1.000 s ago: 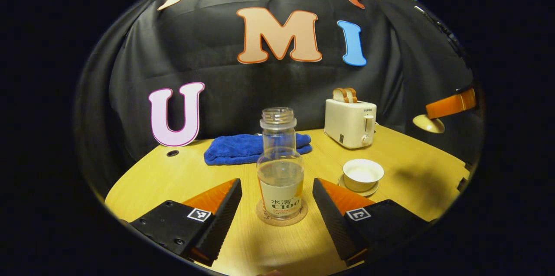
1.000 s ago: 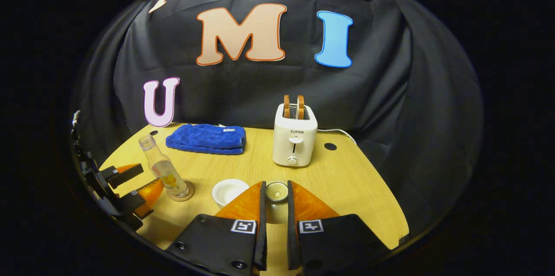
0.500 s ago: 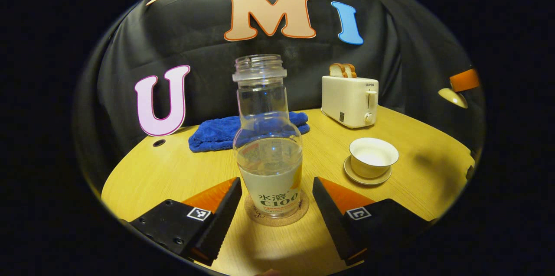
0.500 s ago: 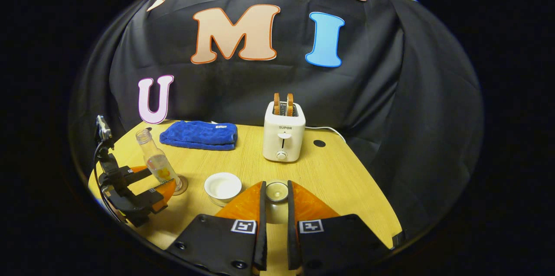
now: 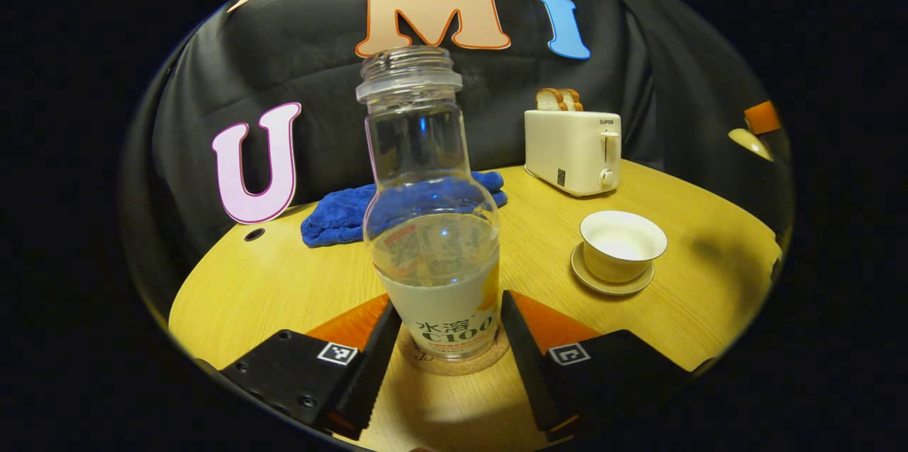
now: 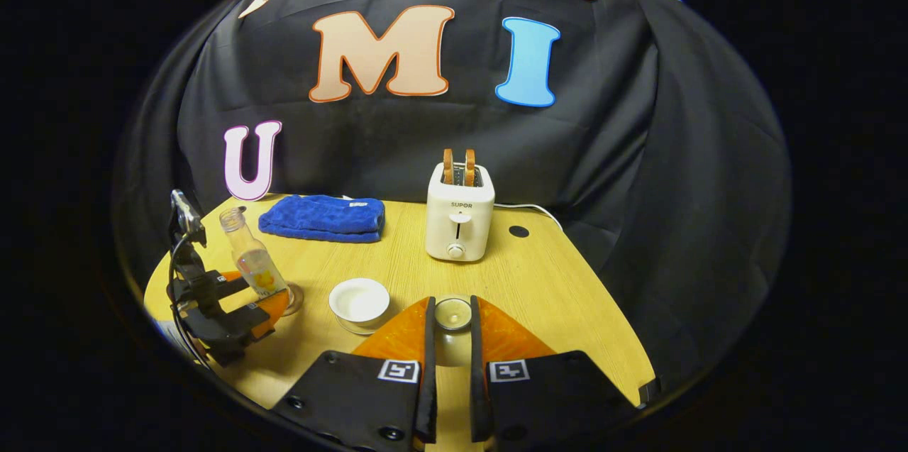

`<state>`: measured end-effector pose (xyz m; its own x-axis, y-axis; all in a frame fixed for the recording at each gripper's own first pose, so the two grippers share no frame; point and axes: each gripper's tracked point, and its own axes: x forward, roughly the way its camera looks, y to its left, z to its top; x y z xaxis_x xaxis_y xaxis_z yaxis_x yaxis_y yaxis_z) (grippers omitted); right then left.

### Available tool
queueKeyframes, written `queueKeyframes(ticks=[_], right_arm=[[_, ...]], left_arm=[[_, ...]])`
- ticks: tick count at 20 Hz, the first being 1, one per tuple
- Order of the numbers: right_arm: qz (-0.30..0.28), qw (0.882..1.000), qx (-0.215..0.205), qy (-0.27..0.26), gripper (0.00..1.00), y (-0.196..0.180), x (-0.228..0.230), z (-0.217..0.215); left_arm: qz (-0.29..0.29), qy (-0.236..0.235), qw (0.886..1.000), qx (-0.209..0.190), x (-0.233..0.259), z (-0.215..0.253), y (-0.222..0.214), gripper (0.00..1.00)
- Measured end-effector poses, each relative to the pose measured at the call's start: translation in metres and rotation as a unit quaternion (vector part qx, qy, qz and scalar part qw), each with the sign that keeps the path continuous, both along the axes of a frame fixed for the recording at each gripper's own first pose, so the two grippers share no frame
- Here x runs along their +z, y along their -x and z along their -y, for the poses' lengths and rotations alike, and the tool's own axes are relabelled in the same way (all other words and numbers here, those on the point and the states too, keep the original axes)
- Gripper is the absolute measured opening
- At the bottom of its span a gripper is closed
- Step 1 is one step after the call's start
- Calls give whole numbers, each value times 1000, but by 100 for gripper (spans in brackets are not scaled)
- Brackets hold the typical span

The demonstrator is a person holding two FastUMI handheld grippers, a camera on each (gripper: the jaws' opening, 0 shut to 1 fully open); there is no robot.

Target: Open the teacup lid with one hand, grasp the water bottle and pour water into the teacup with the other hand; after pouring, place the water bottle on the coaster and then close the teacup lid.

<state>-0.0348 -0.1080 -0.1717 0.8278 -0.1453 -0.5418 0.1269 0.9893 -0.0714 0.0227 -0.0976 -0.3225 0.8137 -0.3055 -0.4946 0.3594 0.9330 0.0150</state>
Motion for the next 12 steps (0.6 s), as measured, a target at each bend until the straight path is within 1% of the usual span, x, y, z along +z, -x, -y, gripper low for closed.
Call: queueKeyframes(ticks=[2,4,8,12], right_arm=[[1,1000,0,-5,22,-1,-1,0],[3,1000,1,-10,22,-1,-2,1],[8,1000,-1,-22,22,-2,-5,6],[10,999,-8,-34,22,2,-11,17]], left_arm=[[-2,-16,1000,-9,0,1,1,76],[1,-43,999,-22,2,3,1,74],[15,-85,995,-50,11,9,-2,72],[30,-140,987,-73,21,11,-6,72]])
